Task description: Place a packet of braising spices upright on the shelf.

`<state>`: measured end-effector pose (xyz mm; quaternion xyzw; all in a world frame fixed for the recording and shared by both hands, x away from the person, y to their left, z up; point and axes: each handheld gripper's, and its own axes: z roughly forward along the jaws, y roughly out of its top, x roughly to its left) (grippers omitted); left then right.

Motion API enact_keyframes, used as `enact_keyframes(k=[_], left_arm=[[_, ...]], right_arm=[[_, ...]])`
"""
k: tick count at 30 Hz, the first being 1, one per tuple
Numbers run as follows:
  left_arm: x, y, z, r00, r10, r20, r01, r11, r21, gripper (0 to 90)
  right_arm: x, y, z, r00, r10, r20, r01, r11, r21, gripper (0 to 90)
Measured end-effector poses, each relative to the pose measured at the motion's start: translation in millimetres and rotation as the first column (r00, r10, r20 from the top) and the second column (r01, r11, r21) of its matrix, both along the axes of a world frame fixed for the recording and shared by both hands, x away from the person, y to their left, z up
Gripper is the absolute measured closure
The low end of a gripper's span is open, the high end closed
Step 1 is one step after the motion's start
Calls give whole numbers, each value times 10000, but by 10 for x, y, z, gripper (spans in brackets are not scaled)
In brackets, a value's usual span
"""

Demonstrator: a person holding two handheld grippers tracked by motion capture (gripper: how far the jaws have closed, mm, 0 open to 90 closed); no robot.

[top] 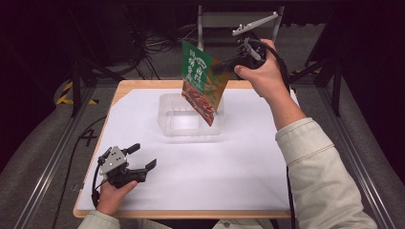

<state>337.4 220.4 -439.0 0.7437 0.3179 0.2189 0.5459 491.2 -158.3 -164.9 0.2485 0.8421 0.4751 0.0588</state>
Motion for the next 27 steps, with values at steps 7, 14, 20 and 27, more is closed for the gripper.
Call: enact_keyframes(k=[7, 14, 20, 27], left_arm=[[4, 7, 1, 10000, -13, 14, 13, 10000, -1, 157], [5, 7, 1, 10000, -10, 4, 10, 10000, -47, 157], [5, 10, 2, 10000, -37, -21, 37, 10000, -65, 157], [3, 12, 4, 10000, -32, -18, 32, 10000, -85, 157]], right_arm=[[67, 127, -35, 9999, 90, 77, -91, 9999, 120, 900], [128, 231, -87, 9993, 251, 292, -260, 9991, 343, 900], [190, 320, -151, 9992, 264, 302, -273, 9991, 322, 900], [247, 405, -237, 9996, 209, 200, -214, 9994, 262, 900]])
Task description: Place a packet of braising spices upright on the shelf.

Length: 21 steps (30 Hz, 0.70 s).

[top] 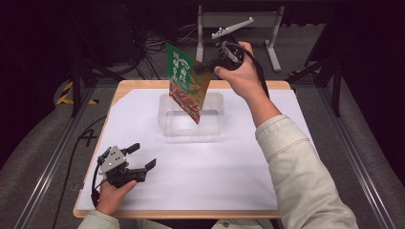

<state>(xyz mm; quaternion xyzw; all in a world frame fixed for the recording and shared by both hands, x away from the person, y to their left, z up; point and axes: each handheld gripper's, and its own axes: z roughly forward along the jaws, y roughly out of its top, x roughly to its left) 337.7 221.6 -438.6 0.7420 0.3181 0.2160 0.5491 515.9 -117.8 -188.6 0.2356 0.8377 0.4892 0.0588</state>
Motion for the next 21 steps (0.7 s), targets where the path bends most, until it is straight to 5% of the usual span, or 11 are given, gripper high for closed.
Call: enact_keyframes(k=[21], left_arm=[[4, -11, -2, 10000, -37, 37, 37, 10000, 1, 157]], right_arm=[[174, 85, -221, 9965, -702, -448, 694, 9974, -201, 900]])
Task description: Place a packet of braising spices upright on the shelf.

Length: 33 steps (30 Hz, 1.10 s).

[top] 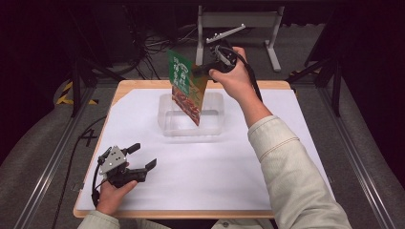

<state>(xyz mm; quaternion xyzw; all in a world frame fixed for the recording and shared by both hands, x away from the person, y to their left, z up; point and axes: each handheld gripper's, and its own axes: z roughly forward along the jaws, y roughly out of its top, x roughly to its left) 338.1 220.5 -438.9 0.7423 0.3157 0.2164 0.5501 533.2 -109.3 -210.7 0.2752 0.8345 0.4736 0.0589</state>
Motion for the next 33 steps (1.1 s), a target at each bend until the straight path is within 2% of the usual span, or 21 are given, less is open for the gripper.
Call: enact_keyframes(k=[5, 13, 33], left_arm=[[3, 1, -2, 10000, -15, 14, 15, 10000, 0, 157], [2, -4, -3, 10000, -29, -1, 29, 10000, -7, 157], [2, -3, -5, 10000, -37, 3, 37, 10000, 11, 157]], right_arm=[[39, -5, -49, 9994, -328, -133, 328, 9995, -12, 900], [66, 11, -117, 9985, -500, -226, 499, 9987, -52, 900], [93, 157, -308, 9973, -574, -450, 551, 9972, -512, 899]])
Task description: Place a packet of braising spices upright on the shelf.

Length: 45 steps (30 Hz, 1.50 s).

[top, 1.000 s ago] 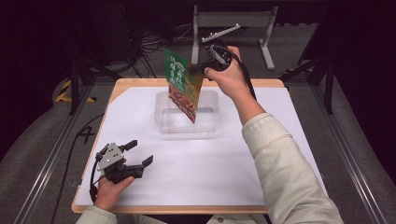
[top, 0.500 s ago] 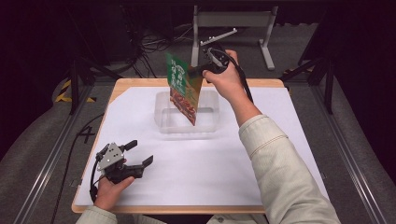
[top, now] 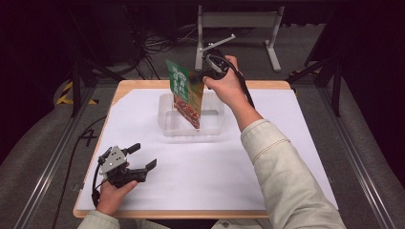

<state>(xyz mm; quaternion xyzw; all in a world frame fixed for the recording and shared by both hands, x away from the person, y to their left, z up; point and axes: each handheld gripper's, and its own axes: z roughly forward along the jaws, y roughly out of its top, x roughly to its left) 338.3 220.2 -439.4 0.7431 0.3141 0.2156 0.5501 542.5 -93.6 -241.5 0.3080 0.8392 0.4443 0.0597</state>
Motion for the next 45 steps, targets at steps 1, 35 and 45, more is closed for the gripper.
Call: enact_keyframes(k=[1, 35, 45], left_arm=[[0, 0, 0, 10000, 1, -4, -1, 10000, 2, 157], [34, -30, 11, 10000, -47, -40, 47, 10000, 6, 157], [76, -72, 24, 9999, -151, 9, 151, 9999, -12, 156]], right_arm=[[-1, 6, -5, 10000, -17, 1, 17, 10000, -22, 899], [-440, -504, 261, 9717, 533, 2301, -1061, 9688, 2239, 500], [-718, -846, 299, 9545, 580, 2924, -1285, 9652, 2279, 434]])
